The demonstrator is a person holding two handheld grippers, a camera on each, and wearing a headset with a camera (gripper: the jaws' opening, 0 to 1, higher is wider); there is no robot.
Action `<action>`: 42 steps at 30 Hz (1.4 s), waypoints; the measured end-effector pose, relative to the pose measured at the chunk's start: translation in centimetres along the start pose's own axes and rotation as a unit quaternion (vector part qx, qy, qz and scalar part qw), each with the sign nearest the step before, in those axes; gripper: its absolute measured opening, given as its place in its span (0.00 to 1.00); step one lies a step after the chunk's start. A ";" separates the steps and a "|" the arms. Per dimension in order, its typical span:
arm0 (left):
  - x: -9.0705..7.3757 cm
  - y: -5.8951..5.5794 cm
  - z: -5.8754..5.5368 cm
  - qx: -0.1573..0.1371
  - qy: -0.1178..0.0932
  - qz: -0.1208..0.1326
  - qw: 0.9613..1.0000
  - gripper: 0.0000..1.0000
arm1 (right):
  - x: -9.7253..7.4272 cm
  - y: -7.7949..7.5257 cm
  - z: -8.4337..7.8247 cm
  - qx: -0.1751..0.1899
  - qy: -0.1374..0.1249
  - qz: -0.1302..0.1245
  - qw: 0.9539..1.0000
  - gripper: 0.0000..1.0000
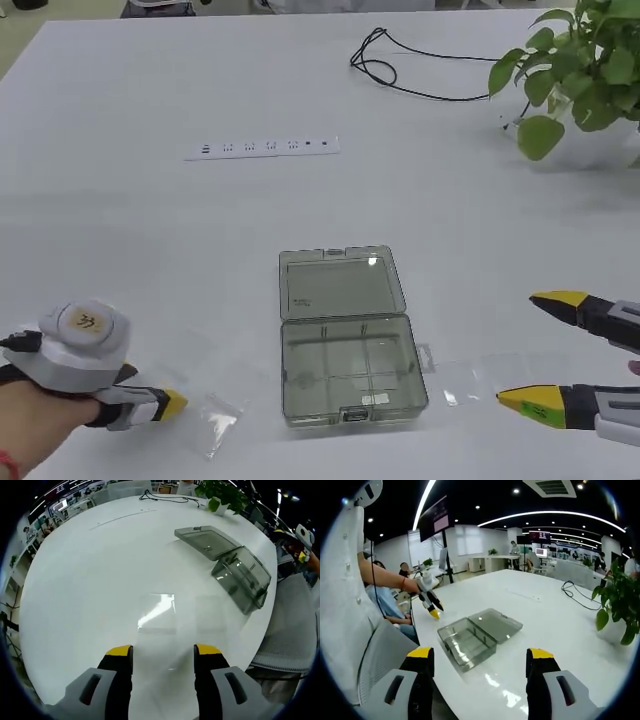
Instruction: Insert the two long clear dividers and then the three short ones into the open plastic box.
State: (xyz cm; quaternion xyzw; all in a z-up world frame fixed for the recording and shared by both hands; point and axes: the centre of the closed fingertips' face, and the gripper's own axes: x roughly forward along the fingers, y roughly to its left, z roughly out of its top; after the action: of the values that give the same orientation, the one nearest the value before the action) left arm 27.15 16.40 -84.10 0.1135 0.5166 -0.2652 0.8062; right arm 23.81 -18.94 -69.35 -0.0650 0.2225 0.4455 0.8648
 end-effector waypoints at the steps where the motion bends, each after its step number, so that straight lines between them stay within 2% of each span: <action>1: 0.1 0.1 -0.1 0.000 0.002 0.001 1.000 0.48 | 0.0 0.0 0.0 0.001 0.000 0.000 1.000 0.76; 5: 0.5 0.1 -0.4 0.003 0.016 0.008 1.000 0.46 | 0.0 -0.1 0.0 0.002 -0.002 -0.001 1.000 0.76; 9: 0.5 0.5 -0.1 -0.001 0.016 0.019 1.000 0.43 | 0.1 -0.1 0.0 0.003 -0.003 -0.001 1.000 0.75; 12: 0.5 0.6 -0.2 0.016 0.025 0.030 0.999 0.39 | 0.1 -0.1 -0.1 0.003 -0.002 -0.001 1.000 0.75; 17: 0.5 0.8 -0.2 0.020 0.034 0.037 0.999 0.36 | 0.1 -0.1 -0.1 0.004 -0.004 -0.001 1.000 0.75; 26: 0.4 0.9 -0.2 0.021 0.057 0.038 0.997 0.36 | 0.2 0.0 -0.2 0.005 -0.006 -0.001 1.000 0.75; 31: 0.4 0.9 -0.2 0.018 0.062 0.038 0.997 0.32 | 0.1 0.0 -0.3 0.006 -0.005 -0.001 1.000 0.75; 39: 0.3 1.0 -0.2 0.019 0.068 0.037 0.997 0.32 | 0.0 0.1 -0.3 0.007 -0.007 -0.002 1.000 0.74; 42: 0.3 0.9 -0.2 0.011 0.070 0.034 0.997 0.32 | 0.0 0.1 -0.3 0.006 -0.006 -0.003 1.000 0.74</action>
State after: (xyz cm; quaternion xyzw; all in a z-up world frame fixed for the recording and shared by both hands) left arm 27.59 17.17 -84.55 0.1575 0.5646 -0.2349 0.7754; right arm 23.66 -18.97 -69.65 -0.0576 0.2201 0.4417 0.8678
